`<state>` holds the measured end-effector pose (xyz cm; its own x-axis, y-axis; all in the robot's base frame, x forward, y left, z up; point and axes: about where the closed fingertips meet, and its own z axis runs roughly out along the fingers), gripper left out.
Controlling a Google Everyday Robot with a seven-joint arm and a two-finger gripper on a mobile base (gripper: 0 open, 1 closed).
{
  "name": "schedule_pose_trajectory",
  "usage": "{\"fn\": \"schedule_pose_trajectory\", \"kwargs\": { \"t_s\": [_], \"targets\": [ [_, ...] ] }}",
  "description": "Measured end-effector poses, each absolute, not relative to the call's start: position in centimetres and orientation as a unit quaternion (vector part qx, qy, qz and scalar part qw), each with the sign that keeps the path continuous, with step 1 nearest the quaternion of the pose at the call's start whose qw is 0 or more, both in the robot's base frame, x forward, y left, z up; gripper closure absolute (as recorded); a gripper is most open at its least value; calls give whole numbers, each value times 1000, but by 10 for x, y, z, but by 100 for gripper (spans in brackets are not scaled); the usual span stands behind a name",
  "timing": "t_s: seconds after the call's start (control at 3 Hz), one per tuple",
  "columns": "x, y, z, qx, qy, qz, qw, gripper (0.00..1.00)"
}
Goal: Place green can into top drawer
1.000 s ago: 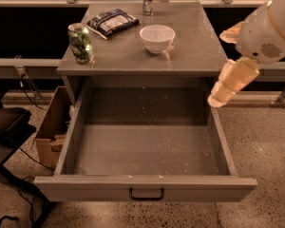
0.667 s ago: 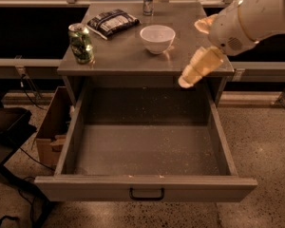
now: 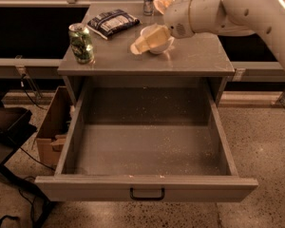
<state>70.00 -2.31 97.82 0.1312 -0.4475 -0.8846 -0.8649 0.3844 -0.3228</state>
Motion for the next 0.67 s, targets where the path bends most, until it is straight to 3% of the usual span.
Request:
{"fn": "schedule_pose_trajectory", "kwargs": {
  "t_s": [0.67],
  "targets": [
    [711,-16,965,-511,641,211,533,0]
  ]
}}
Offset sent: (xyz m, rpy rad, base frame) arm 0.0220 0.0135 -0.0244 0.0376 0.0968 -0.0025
